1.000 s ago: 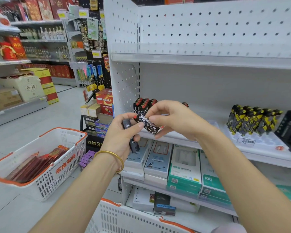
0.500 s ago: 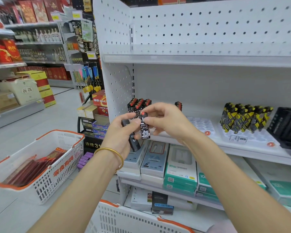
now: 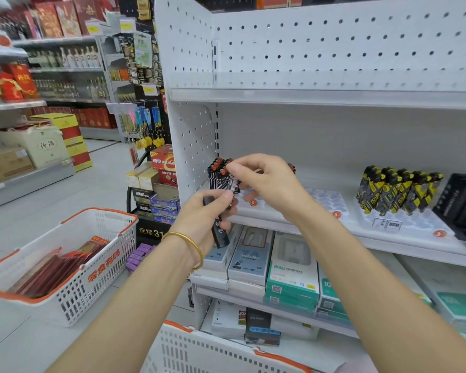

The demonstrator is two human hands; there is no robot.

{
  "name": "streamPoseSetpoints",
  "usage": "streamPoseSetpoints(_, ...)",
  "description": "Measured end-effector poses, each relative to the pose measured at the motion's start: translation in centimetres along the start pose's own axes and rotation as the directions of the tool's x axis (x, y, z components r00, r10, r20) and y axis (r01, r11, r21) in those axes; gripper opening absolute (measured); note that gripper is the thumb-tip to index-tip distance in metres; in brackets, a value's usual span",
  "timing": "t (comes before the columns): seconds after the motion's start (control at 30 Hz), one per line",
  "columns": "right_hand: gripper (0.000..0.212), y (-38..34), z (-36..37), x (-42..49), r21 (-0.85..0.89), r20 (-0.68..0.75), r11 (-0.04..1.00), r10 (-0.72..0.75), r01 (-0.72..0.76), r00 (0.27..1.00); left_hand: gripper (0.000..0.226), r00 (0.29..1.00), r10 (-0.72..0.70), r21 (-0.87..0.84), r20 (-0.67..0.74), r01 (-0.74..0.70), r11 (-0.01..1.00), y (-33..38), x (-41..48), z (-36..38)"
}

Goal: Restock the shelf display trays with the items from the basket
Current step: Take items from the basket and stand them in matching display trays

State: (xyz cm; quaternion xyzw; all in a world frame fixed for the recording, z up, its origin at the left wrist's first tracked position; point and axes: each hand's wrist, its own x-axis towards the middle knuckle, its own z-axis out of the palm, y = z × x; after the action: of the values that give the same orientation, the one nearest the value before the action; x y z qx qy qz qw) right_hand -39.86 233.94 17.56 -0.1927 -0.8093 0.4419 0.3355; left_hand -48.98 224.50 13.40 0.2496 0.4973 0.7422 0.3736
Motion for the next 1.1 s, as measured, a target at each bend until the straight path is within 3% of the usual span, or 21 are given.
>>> streamPoseSetpoints(0.13, 0.022, 0.0, -0.2, 0.9, -0.137, -0.06, 0.99, -0.016, 0.008, 0.998, 0.022, 0.996, 0.033, 0.065, -0.077, -0.028, 0.998, -0.3, 0.4, 0.1)
streamPoseSetpoints(0.23, 0.025, -0.3, -0.7, 2.2, -0.288, -0.163, 0.956, -0.103, 0.052, 0.981, 0.02, 0.993, -0.046, 0.03, -0.113, 0.05, 0.998, -0.1, 0.2, 0.2)
streamPoseSetpoints(0.43, 0.023, 0.6, 0.1, 3.7, -0.479, -0.069, 0.87, -0.166, 0.114, 0.984, 0.024, 0.986, -0.151, -0.016, -0.066, 0.15, 0.989, -0.4, 0.0, -0.3)
streamPoseSetpoints(0.77, 0.022, 2.4, 0.7, 5.2, -0.521, -0.077, 0.85, -0.139, 0.079, 0.987, 0.019, 0.991, -0.125, -0.085, 0.036, 0.128, 0.988, -0.4, 0.0, -1.2)
streamPoseSetpoints(0.93, 0.025, 2.9, 1.3, 5.6, -0.515, -0.11, 0.857, -0.038, -0.024, 0.993, 0.024, 0.989, -0.134, -0.069, 0.059, 0.138, 0.988, -0.3, -0.3, -1.2)
streamPoseSetpoints(1.1, 0.04, 2.5, 1.0, 3.9, -0.568, -0.063, 0.819, -0.141, 0.081, 0.988, 0.034, 0.989, -0.122, -0.11, 0.082, 0.131, 0.985, 0.0, -0.8, -0.9)
